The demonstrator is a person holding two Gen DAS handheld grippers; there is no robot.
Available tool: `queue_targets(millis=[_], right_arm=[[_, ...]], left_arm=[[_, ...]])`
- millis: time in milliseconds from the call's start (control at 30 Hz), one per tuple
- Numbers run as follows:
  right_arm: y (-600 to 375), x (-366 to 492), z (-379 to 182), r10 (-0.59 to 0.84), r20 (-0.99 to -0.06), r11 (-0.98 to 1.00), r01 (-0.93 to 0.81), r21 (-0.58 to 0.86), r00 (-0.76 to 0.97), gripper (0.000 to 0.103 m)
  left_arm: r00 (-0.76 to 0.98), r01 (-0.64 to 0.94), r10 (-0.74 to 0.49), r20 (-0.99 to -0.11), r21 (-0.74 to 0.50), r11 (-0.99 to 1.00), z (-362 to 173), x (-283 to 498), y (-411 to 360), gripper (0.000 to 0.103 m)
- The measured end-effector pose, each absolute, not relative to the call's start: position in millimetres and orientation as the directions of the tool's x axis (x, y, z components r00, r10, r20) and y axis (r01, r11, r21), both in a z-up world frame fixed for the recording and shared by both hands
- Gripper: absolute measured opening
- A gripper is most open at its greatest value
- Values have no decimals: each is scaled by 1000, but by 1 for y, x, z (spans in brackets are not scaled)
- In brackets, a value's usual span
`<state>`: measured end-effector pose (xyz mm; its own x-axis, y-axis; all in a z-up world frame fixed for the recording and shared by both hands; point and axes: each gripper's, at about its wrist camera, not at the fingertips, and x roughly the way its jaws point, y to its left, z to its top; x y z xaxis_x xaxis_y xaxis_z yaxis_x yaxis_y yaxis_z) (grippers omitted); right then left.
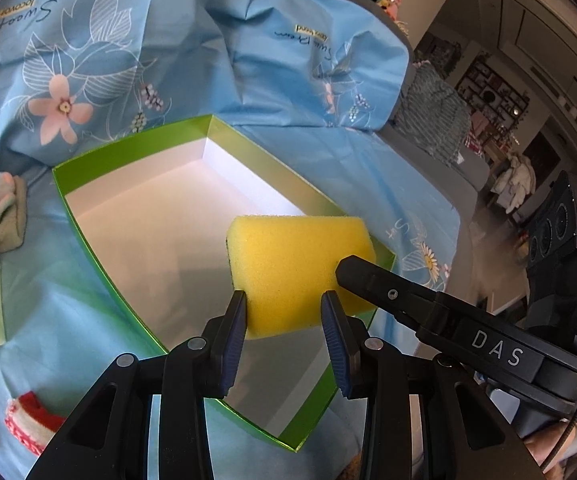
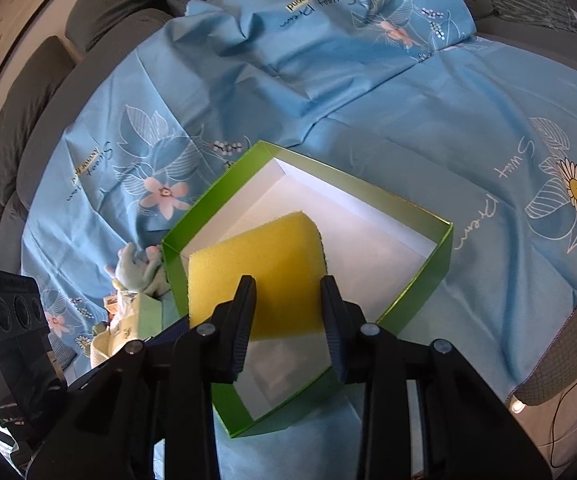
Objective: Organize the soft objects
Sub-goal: 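Carry the sponge over the green box and release it inside, then move the right tool back to the red-and-white knitted ball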
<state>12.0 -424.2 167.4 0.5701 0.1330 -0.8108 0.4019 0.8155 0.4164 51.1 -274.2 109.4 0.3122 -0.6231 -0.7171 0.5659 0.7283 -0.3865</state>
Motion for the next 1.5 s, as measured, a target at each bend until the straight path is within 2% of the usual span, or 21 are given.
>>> queue_targets(millis=[233, 500, 800, 1033, 1067, 1100, 1133, 1167, 1233, 1433, 1500], right_arm=[[-412, 14, 156, 140, -844, 833, 399, 383, 517, 34], [-396, 13, 152, 165, -857, 839, 388, 383, 489, 34], [-374, 11, 152, 183, -862, 854, 358, 378, 473, 35], [-380, 10, 164, 79, -863, 861, 403, 311, 499, 37], [-382, 9, 166, 73, -862, 860, 406, 310, 502, 40], [-384, 7, 169, 66, -858, 857, 411, 310, 509, 49], [-386, 5, 172, 60, -853, 856, 413, 311, 518, 55], [-386, 3, 174, 50, -848, 858, 412, 308, 528, 65], [-386, -1, 182, 19, -837, 865, 411, 289, 548, 72], [-371, -7, 199, 51, -811, 883, 353, 309, 583, 81], [-362, -8, 202, 74, -804, 888, 328, 322, 590, 82]], left_arm=[[253, 510, -591, -766, -413, 754, 89, 54, -261, 38], [311, 534, -525, -793, -311, 786, 94, 42, -245, 38], [325, 524, -491, -808, -278, 805, 93, 45, -232, 38], [311, 556, -543, -780, -314, 770, 103, 42, -246, 38], [306, 556, -552, -776, -326, 765, 105, 42, -248, 38], [302, 554, -561, -771, -337, 761, 107, 41, -248, 38], [299, 553, -565, -769, -343, 759, 109, 40, -248, 43], [299, 552, -567, -767, -345, 759, 110, 39, -247, 52], [330, 549, -561, -759, -330, 768, 117, 34, -242, 60], [397, 502, -559, -728, -337, 796, 136, 22, -207, 63], [431, 463, -542, -721, -339, 819, 141, 19, -185, 71]])
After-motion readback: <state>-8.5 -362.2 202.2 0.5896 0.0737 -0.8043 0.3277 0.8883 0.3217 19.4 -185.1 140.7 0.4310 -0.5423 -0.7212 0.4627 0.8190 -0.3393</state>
